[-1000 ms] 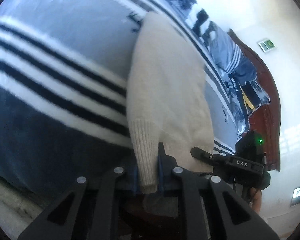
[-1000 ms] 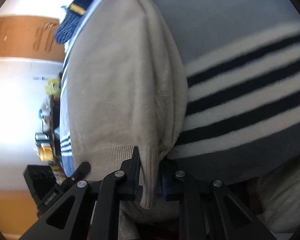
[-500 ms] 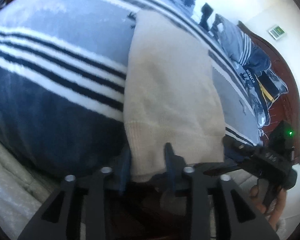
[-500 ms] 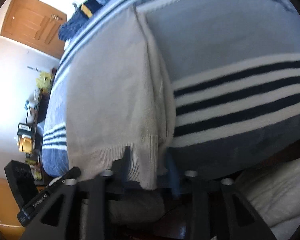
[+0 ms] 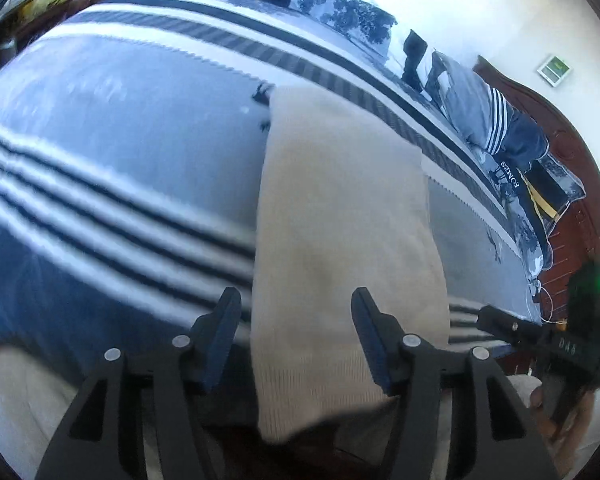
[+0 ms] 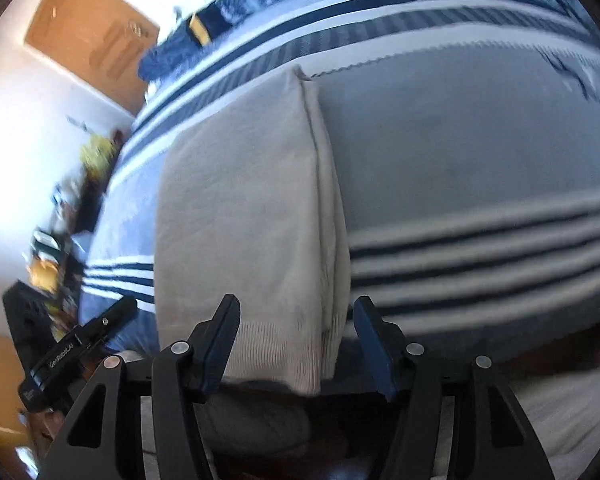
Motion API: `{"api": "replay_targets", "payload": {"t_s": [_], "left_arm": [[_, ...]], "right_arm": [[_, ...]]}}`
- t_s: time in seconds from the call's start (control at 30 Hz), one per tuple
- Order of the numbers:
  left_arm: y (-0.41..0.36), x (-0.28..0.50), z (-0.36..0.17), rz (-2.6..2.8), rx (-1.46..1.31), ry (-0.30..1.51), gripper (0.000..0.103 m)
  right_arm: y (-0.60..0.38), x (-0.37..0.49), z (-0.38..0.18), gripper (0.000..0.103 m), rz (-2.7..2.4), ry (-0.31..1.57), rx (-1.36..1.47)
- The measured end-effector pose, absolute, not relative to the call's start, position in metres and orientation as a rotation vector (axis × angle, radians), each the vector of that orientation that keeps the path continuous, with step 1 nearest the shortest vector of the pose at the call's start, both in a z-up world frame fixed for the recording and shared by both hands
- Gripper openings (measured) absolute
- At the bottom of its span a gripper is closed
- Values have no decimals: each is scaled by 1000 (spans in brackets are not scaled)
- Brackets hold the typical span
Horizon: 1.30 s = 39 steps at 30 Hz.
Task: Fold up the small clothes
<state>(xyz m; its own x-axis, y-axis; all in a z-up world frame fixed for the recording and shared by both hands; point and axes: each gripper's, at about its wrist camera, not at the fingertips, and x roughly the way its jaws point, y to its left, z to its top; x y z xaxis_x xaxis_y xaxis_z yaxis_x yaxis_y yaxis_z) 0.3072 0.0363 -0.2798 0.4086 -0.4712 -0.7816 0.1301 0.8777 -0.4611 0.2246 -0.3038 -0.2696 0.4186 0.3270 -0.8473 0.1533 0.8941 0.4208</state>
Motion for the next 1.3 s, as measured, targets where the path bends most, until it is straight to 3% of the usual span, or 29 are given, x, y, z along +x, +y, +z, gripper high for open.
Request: {"api": "replay_targets", "payload": {"t_s": [0.27,0.4,0.47,0.53,0.67,0.77,0.83,0.9,0.93,0.97,1.0,1.03,1.17,1.3], "left_arm": [[26,389,-310,-378,-386,1206,60],[28,398,-332,-394,-483,1234,60],[31,397,-339,-409,-530,1225,47],[30,393,-338,-426,-568,1234,29],[23,379,-317,-431,-481,1206,27],[20,382,-325,-373,-394,1237,44],[22,383,-319,-363,-383,1224,46],[28,384,-306,-374,-409,1184,48],[30,386,-301,-383,-421,1170,55],[32,390,-295,-390,-433,1153,65],[34,395,-290,-389,-439,1141,68],[35,403,-285,-386,-443,1132,68],[28,452,-279,-391,-438,1140,68],[21,502,-305,-325,-469,1243,68]], "right_arm": [[-317,329,-292,64,176,1151,472],[-327,332,-337,40,181,1170,572],[-335,335,-348,34,196,1182,652],[-337,340,-345,12,228,1176,661],[-338,329,-330,8,233,1154,620],[-337,334,-355,13,172,1232,586],[-342,332,-350,23,180,1213,638],[-343,330,-333,24,173,1161,622],[-342,329,-321,28,181,1124,609],[-342,329,-308,34,209,1086,604],[-341,330,-298,57,233,1060,599],[-342,333,-288,72,250,1041,579],[-334,378,-270,72,275,1063,522],[-340,428,-293,67,229,1120,535]]}}
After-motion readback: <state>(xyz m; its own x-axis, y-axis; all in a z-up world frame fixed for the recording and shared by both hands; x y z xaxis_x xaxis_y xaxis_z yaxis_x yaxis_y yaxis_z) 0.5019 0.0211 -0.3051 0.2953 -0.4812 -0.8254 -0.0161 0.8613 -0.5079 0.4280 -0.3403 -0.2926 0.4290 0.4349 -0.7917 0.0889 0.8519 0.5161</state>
